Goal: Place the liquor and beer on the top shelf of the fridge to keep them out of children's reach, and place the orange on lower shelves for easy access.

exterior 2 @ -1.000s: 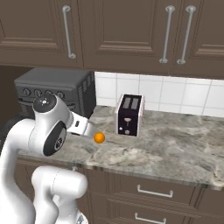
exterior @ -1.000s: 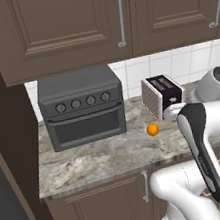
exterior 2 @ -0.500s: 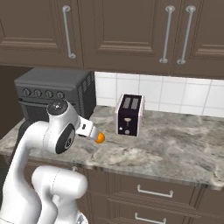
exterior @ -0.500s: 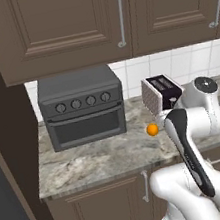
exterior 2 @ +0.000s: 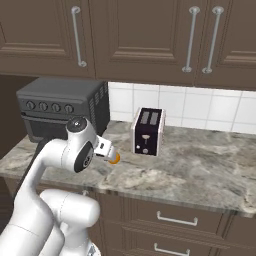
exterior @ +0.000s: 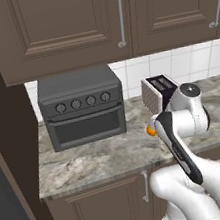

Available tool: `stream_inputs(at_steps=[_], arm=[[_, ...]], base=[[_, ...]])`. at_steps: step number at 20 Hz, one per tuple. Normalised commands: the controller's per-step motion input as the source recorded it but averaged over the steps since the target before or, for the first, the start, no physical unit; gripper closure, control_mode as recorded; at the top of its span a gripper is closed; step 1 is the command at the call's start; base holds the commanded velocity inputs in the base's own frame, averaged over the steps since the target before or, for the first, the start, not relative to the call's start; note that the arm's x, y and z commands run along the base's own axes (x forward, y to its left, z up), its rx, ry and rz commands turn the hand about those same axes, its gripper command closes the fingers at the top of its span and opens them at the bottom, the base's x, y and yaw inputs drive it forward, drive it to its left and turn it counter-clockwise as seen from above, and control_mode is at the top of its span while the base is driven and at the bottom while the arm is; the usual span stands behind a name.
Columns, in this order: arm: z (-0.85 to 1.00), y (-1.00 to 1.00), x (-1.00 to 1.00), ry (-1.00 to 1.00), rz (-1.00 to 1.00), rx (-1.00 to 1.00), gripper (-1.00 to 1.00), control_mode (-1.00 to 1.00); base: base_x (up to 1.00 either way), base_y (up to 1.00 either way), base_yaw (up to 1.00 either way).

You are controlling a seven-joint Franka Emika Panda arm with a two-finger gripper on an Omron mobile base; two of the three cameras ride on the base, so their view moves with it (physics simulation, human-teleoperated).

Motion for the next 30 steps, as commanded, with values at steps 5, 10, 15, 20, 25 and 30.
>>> stream_inputs(at_steps=[5, 10, 15, 20, 25, 30], arm=[[-0.2, 0.0, 0.41, 0.09, 0.0, 0.0, -1.0, -1.0], [-0.17, 0.0, 0.4, 0.08, 0.0, 0.0, -1.0, -1.0], [-0.19, -0.01, 0.38, 0.07, 0.0, 0.0, -1.0, -1.0], [-0.26, -0.11, 0.3, 0.03, 0.0, 0.0, -1.0, -1.0], [-0.26, -0.16, 0.24, 0.01, 0.0, 0.0, -1.0, -1.0], [-0.28, -0.12, 0.13, 0.0, 0.0, 0.0, -1.0, -1.0]], base=[[0.0, 0.0, 0.0], [0.0, 0.0, 0.0], [0.0, 0.0, 0.0], [0.0, 0.0, 0.0], [0.0, 0.0, 0.0], [0.0, 0.0, 0.0]])
